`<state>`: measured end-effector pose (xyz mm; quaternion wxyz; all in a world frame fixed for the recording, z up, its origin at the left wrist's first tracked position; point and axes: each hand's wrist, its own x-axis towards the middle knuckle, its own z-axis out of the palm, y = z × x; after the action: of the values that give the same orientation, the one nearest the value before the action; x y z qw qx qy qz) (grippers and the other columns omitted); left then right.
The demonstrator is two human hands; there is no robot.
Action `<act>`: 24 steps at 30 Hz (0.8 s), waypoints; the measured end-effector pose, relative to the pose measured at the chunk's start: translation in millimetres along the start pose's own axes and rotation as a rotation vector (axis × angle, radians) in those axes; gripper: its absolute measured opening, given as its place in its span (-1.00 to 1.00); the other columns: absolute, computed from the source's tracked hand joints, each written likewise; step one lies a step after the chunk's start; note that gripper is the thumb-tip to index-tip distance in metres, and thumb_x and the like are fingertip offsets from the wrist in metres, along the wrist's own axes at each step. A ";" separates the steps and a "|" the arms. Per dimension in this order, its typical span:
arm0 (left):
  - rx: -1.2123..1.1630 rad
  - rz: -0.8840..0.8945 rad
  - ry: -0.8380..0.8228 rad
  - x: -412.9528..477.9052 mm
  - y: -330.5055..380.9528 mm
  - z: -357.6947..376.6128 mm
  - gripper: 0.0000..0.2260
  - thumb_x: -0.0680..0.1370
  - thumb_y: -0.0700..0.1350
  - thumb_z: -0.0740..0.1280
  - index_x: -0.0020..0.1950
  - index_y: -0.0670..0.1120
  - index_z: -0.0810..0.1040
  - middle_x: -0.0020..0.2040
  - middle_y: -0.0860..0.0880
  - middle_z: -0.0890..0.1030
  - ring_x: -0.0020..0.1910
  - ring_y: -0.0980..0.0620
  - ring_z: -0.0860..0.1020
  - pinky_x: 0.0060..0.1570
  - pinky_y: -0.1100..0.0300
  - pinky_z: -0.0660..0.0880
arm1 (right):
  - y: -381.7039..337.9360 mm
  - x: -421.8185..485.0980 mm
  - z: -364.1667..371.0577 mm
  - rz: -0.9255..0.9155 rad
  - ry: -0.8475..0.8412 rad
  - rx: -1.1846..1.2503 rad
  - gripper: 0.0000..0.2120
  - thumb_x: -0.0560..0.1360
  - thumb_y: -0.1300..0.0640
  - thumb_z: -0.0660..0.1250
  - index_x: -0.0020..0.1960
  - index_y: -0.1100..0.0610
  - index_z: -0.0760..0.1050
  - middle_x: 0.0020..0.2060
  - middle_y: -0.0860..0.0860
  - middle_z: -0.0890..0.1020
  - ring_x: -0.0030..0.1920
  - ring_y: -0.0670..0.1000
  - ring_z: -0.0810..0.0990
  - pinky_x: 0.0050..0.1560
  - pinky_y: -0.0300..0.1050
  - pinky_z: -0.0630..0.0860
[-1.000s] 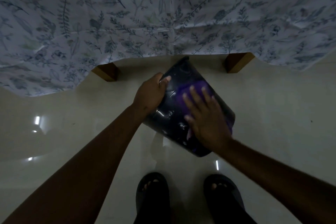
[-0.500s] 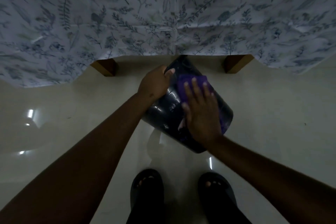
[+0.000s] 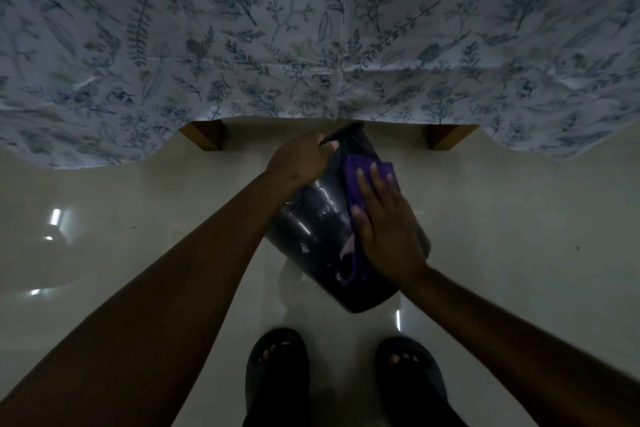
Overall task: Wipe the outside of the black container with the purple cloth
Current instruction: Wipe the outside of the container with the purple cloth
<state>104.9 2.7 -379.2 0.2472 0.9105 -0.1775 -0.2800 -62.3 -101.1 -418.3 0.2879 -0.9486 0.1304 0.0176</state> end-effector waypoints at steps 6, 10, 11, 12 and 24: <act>-0.350 -0.005 -0.230 -23.3 -5.7 -16.6 -0.72 0.60 -0.01 0.27 0.28 -0.07 0.49 0.06 -0.02 0.61 -0.01 0.06 0.58 -0.07 0.21 0.50 | 40.3 25.8 -5.1 0.139 -0.075 0.237 -0.49 0.61 -0.13 -0.06 0.54 -0.07 0.09 0.52 -0.02 0.24 0.50 -0.01 0.23 0.48 -0.01 0.21; -0.226 0.054 -0.013 -53.5 -38.5 -3.1 -0.81 0.63 0.00 0.21 0.16 -0.05 0.48 -0.09 0.10 0.57 -0.16 0.22 0.53 -0.19 0.43 0.40 | 34.0 24.1 3.2 0.157 -0.090 0.206 -0.51 0.60 -0.15 -0.05 0.51 -0.10 0.15 0.49 -0.05 0.32 0.46 0.01 0.31 0.45 0.05 0.28; -0.189 0.067 0.057 -54.3 -39.4 1.6 -0.84 0.63 0.00 0.20 0.10 -0.04 0.48 -0.16 0.15 0.53 -0.21 0.28 0.49 -0.28 0.49 0.35 | 24.2 13.5 4.6 0.115 -0.078 0.122 -0.50 0.61 -0.13 -0.04 0.53 -0.06 0.12 0.51 -0.03 0.26 0.50 0.04 0.23 0.48 0.06 0.21; -0.178 0.079 0.092 -52.1 -38.8 4.8 -0.86 0.63 0.00 0.20 0.04 -0.04 0.47 -0.21 0.16 0.51 -0.25 0.28 0.47 -0.33 0.51 0.33 | 11.6 0.0 6.0 0.045 -0.073 0.012 -0.49 0.61 -0.11 -0.04 0.54 -0.04 0.07 0.54 -0.01 0.19 0.54 0.06 0.12 0.50 0.06 0.12; -0.160 0.051 0.094 -27.3 -33.0 5.7 -0.76 0.64 0.00 0.17 0.08 -0.14 0.50 -0.13 -0.01 0.54 -0.27 0.21 0.46 -0.32 0.32 0.34 | 10.0 39.8 -0.1 0.175 -0.086 0.088 -0.50 0.62 -0.10 -0.03 0.54 0.01 0.11 0.51 0.03 0.27 0.49 0.09 0.26 0.44 0.10 0.26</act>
<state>86.3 40.2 -389.9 0.3342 0.8952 -0.1660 -0.2438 -26.5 -118.6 -427.9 0.3319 -0.9184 0.2010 0.0776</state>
